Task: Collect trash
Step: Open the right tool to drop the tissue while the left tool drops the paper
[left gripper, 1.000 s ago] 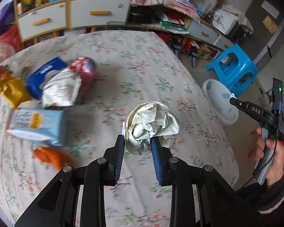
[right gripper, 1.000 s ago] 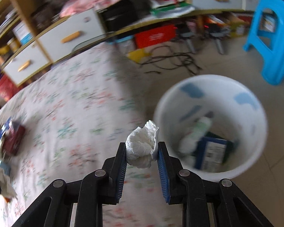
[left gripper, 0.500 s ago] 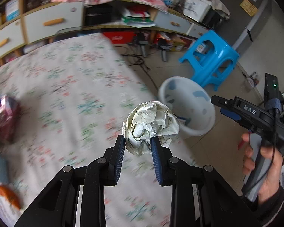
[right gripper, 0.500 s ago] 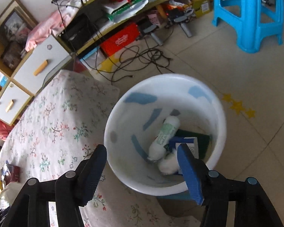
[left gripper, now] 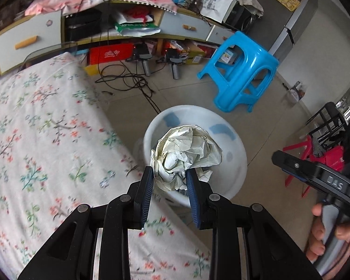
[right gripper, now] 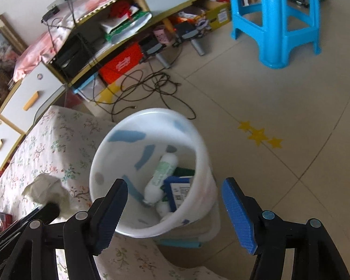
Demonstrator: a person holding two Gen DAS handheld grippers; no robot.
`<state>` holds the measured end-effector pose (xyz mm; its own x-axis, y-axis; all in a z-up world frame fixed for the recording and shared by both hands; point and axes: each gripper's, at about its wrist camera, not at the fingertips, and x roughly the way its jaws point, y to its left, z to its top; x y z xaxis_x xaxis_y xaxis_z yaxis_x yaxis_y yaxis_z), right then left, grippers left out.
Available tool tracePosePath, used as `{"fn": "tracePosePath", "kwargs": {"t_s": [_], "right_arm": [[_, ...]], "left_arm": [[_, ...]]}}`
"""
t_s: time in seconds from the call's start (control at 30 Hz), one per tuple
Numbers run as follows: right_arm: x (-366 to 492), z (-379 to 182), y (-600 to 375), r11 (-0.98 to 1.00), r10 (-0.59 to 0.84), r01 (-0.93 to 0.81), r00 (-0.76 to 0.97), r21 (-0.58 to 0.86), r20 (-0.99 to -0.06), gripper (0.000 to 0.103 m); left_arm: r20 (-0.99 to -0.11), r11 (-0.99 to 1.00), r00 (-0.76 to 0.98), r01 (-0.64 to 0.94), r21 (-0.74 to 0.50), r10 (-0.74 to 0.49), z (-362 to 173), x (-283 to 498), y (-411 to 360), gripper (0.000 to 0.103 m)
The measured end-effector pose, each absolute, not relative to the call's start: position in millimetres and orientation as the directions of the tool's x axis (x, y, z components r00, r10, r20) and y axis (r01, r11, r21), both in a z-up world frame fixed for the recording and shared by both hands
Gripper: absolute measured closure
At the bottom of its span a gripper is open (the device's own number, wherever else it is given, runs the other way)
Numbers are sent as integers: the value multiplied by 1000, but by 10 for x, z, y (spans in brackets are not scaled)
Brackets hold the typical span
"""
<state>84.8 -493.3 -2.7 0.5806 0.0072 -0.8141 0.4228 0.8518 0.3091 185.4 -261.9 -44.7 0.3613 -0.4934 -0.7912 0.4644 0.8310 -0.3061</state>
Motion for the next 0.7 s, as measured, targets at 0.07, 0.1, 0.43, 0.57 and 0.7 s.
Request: {"fn": "tracePosePath", "kwargs": {"t_s": [0.07,0.1,0.43,0.57,0.7], "right_arm": [[828,-20,-4968,847,7,429,581,314,-814,31],[821,-14,-4980,846,5,431,582,314,-813,31],[819,63,-4925,854,-23,430,594,294,-804,25],[832,99,-4862,861,-27,421,598,286,-801,23],[871,121,-4740,878,-40,405,594,256,-804,20]], "left_arm": [[-786,830,368,466,-307,-497,-459,1885,-2665,70],[-785,829,367,465,-310,-499,-465,1903,-2680,61],[-794,869,441,450,-208,-418,-369,1831,-2585,12],[-791,878,453,431,-209,-411,-297,1773,-2395,1],[-788,892,466,393,-222,-402,-215,1688,-2097,0]]}}
